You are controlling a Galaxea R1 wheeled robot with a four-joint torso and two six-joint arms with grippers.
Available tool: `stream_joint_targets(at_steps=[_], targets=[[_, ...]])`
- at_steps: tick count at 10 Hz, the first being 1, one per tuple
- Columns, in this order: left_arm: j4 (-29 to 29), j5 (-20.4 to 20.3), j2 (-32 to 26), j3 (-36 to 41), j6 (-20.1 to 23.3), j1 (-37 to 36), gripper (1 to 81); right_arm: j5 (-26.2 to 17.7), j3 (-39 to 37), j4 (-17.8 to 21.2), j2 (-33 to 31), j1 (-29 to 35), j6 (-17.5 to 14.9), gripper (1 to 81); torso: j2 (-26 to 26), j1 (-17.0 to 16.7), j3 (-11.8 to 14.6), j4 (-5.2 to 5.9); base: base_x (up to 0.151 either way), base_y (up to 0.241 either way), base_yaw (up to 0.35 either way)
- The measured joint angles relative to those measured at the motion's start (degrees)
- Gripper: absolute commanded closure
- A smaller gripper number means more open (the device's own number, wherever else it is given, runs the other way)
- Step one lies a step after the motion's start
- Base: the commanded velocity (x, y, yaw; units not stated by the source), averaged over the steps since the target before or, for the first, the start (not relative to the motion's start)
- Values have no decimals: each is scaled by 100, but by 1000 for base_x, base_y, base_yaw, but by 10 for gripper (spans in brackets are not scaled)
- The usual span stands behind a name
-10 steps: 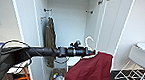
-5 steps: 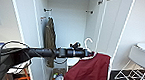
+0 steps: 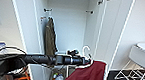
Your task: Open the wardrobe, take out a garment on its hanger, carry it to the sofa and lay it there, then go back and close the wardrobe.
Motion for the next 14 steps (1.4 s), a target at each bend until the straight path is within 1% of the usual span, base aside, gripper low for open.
stream_joint_targets(at_steps=[1, 3, 5, 10, 14], targets=[[26, 85, -82, 166, -4, 85, 811, 44, 0, -2, 1, -4, -4, 10, 0, 0, 0, 0, 0, 0, 0], [50, 105, -374, 479, -13, 132, 811, 68, 0, -2, 108, -20, -1, 10, 0, 0, 0, 0, 0, 0, 0], [94, 117, -658, 603, -24, 135, 811, 71, -199, -2, 144, -30, -4, 10, 0, 0, 0, 0, 0, 0, 0], [124, 117, -663, 649, -22, 226, 811, 71, -724, -5, 539, -45, -1, 10, 0, 0, 0, 0, 0, 0, 0], [127, 116, -664, 638, -22, 228, 811, 71, -763, -9, 579, -48, -1, 10, 0, 0, 0, 0, 0, 0, 0]])
